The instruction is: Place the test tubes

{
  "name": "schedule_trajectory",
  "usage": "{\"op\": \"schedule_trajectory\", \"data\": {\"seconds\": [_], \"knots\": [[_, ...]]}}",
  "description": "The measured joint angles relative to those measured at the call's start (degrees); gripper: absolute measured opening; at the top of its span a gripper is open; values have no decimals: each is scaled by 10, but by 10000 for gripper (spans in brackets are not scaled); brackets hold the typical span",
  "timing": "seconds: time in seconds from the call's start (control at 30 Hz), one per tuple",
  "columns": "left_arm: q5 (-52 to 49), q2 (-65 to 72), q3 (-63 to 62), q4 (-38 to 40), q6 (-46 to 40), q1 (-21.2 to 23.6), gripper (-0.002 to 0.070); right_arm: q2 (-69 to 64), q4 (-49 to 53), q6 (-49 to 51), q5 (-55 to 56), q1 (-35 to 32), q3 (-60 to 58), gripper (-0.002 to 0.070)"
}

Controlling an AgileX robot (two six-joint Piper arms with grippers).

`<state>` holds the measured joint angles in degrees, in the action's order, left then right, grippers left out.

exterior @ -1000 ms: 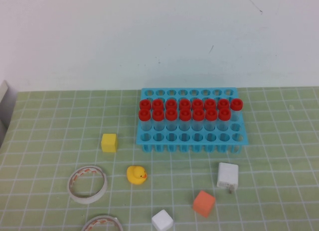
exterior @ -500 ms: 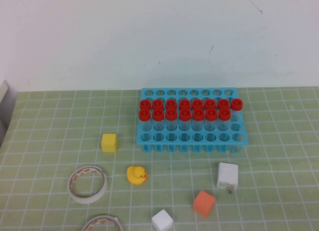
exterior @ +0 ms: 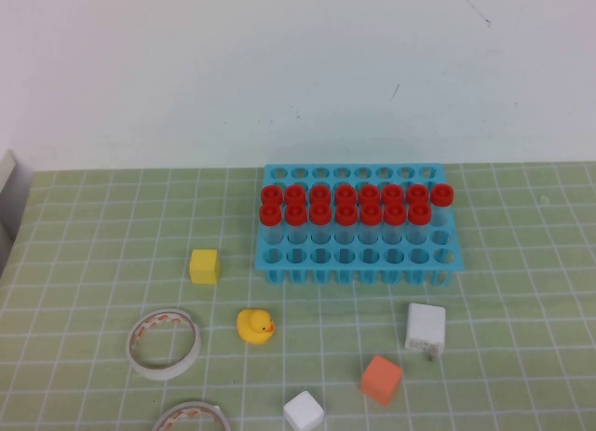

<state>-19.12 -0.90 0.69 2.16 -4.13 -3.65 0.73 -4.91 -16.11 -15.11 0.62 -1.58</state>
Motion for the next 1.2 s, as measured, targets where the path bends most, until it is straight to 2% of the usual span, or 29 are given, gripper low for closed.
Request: {"op": "schedule_trajectory", "data": {"seconds": [0.3,1.2], "knots": [[0,0,0,0,0,0,-1,0,28,99,-46,-1,5,-1],[0,0,0,0,0,0,-1,0,49,122,-48,-1,6,-1]]}}
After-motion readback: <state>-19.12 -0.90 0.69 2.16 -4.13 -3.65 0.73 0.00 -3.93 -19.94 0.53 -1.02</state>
